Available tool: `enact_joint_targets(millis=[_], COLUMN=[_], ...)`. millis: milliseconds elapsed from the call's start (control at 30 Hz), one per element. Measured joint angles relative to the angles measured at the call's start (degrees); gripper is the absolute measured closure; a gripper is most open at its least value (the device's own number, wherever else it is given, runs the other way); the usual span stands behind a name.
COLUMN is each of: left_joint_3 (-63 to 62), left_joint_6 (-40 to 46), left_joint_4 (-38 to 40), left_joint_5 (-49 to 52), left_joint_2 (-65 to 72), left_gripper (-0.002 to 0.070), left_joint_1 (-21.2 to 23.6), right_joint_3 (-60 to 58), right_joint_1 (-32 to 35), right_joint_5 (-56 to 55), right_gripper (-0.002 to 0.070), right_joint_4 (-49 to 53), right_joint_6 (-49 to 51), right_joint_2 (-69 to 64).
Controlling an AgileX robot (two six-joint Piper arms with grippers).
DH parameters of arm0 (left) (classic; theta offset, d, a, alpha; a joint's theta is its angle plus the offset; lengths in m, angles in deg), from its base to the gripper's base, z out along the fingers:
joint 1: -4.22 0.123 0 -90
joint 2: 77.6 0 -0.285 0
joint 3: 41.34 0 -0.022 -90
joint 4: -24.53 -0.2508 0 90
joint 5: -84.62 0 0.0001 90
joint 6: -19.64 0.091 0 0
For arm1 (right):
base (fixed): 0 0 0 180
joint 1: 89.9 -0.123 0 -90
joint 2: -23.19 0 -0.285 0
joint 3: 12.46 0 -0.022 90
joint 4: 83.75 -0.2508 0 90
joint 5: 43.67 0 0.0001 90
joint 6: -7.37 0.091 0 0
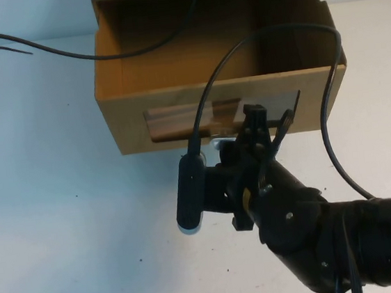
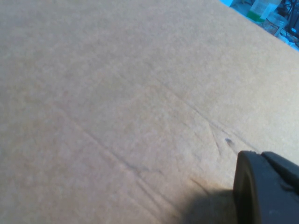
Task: Open the shoe box
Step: 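Pull the top drawer of the cardboard box fully open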
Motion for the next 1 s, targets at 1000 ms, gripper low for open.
enact_joint_targets(millis=[1000], left_joint_3=[-0.1], left_joint_6=[-0.3], left_joint_4=[0.0], left_joint_5=[0.0], left_joint_2=[0.1], left_gripper=[0.0680], left_joint_1=[0.0], right_joint_3=[-0.4], right_joint_1=[-4.5], right_joint_5=[2.8], right_gripper=[0.0664], right_joint_4=[-3.8], right_joint_6=[1.1], right_joint_2=[0.1])
